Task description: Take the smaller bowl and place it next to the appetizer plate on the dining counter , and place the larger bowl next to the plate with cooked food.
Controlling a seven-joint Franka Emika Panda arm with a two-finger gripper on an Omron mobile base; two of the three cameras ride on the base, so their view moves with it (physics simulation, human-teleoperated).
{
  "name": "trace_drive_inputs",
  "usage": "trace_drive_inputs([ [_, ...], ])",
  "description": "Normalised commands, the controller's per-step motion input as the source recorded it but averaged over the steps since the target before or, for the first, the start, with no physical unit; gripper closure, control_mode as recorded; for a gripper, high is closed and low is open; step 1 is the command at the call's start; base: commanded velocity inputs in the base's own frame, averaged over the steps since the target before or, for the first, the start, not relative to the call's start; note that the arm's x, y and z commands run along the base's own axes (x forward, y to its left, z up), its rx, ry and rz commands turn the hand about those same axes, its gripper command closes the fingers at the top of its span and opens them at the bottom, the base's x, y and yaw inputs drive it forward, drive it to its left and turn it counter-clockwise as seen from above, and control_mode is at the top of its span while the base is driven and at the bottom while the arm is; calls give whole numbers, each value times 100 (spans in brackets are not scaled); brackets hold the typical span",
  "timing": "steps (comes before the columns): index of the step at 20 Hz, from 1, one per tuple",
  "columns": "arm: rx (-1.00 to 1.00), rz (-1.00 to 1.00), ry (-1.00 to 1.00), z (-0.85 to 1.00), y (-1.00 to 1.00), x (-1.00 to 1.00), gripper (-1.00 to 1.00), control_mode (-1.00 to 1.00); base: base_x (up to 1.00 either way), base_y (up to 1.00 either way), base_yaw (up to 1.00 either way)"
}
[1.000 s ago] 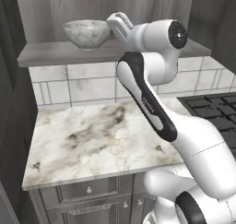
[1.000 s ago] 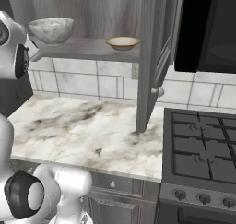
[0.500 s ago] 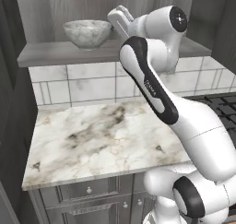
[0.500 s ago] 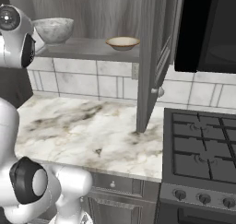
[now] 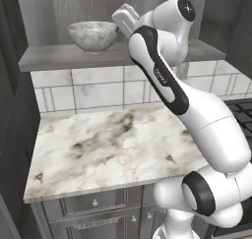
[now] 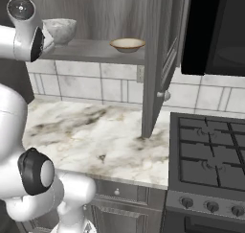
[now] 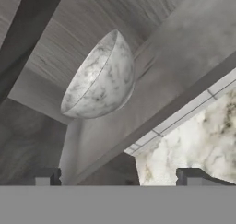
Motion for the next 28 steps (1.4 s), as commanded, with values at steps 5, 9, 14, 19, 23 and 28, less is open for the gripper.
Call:
trace_drive_inputs([
  [5, -7, 1, 1, 0, 0, 38, -100, -100, 0, 0, 0],
  [9, -9, 0, 0, -1, 0, 38, -100, -100, 0, 0, 0],
  [14, -11, 0, 0, -10, 0, 26, -100, -100, 0, 0, 0],
  [19, -7, 0, 0, -4, 4, 29, -100, -100, 0, 0, 0],
  [23, -2, -1, 0, 0, 20, 35, -100, -100, 0, 0, 0],
  [28, -1, -2, 0, 0, 20, 39, -100, -100, 0, 0, 0],
])
